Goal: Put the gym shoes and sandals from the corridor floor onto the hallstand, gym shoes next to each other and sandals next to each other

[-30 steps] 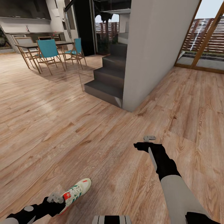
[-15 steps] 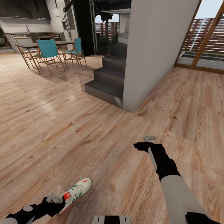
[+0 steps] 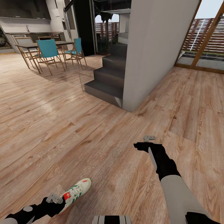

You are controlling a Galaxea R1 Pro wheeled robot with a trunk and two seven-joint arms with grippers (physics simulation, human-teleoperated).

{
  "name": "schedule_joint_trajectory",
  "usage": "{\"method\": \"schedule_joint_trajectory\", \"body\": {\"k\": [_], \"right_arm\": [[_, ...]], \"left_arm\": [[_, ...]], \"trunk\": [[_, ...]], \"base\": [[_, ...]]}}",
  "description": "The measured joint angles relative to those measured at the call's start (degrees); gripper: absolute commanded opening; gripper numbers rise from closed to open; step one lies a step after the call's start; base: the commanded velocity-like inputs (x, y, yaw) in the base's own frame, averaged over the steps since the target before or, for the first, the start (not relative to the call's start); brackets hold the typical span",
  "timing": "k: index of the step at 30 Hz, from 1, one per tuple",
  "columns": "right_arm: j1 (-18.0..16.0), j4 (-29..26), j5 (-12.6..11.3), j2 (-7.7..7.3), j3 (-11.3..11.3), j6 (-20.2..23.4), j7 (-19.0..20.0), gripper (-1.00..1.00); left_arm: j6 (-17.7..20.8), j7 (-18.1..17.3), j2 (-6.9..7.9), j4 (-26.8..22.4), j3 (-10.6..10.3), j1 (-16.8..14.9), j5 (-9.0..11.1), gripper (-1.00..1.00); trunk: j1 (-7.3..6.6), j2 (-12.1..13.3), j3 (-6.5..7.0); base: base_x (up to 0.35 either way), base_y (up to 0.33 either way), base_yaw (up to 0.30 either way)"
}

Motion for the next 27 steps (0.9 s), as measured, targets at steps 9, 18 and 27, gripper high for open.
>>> {"method": "schedule_joint_trajectory", "body": {"k": [9,18,27], "right_arm": [[0.01,-0.02,0.0,0.0,0.04,0.0,0.0,1.0],[0.0,-0.03,0.0,0.0,0.0,0.0,0.0,1.0],[0.02,-0.03,0.01,0.0,-0.01,0.0,-0.02,1.0]], "left_arm": [[0.09,-0.03,-0.02,0.02,-0.02,0.03,-0.02,1.0],[0.12,-0.03,0.0,0.02,-0.13,0.04,-0.03,1.0],[0.12,-0.03,0.0,0.03,-0.18,0.04,-0.05,1.0]], "trunk": [[0.0,0.0,0.0],[0.0,0.0,0.0],[0.03,-0.01,-0.42]], "base": [[0.0,0.0,0.0],[0.0,0.0,0.0],[0.0,0.0,0.0]]}}
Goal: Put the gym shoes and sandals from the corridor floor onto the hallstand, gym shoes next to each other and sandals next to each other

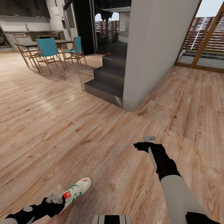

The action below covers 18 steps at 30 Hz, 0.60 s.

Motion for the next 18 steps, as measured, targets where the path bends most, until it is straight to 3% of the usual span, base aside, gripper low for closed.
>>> {"method": "schedule_joint_trajectory", "body": {"k": [7,18], "right_arm": [[-0.02,0.04,0.0,0.0,0.0,0.0,0.02,1.0],[-0.01,0.0,0.0,0.0,0.0,0.0,0.02,1.0]], "left_arm": [[0.0,0.0,-0.04,0.0,-0.01,0.0,-0.02,1.0],[0.0,0.0,-0.01,0.0,0.01,0.0,-0.2,1.0]], "trunk": [[0.18,-0.1,-2.04],[0.18,-0.1,-2.26]], "base": [[0.0,0.0,0.0],[0.0,0.0,0.0]]}}
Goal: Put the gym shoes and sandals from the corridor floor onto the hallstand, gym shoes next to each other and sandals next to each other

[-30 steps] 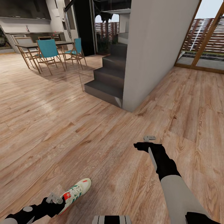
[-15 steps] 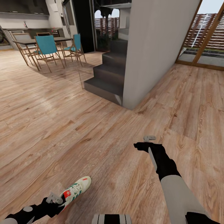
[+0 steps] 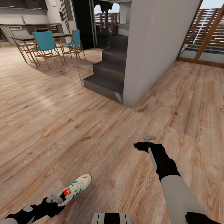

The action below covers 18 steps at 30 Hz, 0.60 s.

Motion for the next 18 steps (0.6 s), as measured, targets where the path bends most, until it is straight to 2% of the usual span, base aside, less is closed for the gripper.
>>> {"method": "schedule_joint_trajectory", "body": {"k": [6,10,18], "right_arm": [[0.01,0.01,0.0,0.0,0.0,0.0,0.0,1.0],[-0.01,0.0,0.0,0.0,0.01,0.0,0.0,1.0],[-0.02,0.01,0.01,0.0,0.03,0.0,-0.01,1.0]], "left_arm": [[0.0,0.0,0.01,0.0,-0.02,0.0,-0.12,1.0],[0.02,0.0,0.05,0.0,0.0,0.0,-0.13,1.0],[0.01,0.0,0.1,-0.01,0.0,0.0,-0.13,1.0]], "trunk": [[0.13,-0.06,-1.5],[0.13,-0.07,-1.6],[0.13,-0.07,-1.73]], "base": [[0.0,0.0,0.0],[0.0,0.0,0.005],[0.0,0.0,0.142]]}}
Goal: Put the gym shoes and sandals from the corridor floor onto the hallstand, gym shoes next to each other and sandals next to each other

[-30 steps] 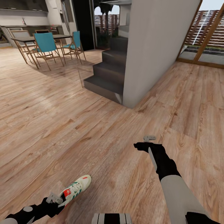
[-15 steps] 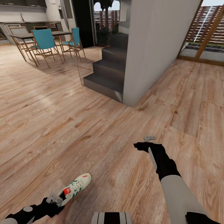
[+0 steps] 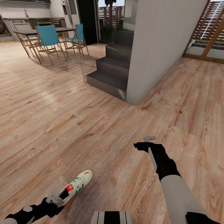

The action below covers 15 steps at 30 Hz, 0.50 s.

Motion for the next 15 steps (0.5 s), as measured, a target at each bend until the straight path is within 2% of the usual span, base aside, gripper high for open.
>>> {"method": "schedule_joint_trajectory", "body": {"k": [10,15], "right_arm": [[0.05,0.0,-0.01,0.0,-0.02,0.01,0.01,1.0],[0.02,0.0,0.0,0.0,-0.02,0.0,0.0,1.0]], "left_arm": [[-0.01,0.07,0.0,0.01,0.0,-0.01,-0.01,1.0],[-0.01,0.08,0.0,0.0,0.0,0.0,0.0,1.0]], "trunk": [[0.0,0.0,-0.02],[0.08,-0.04,-0.91]], "base": [[0.0,0.0,0.011],[0.0,0.0,0.044]]}}
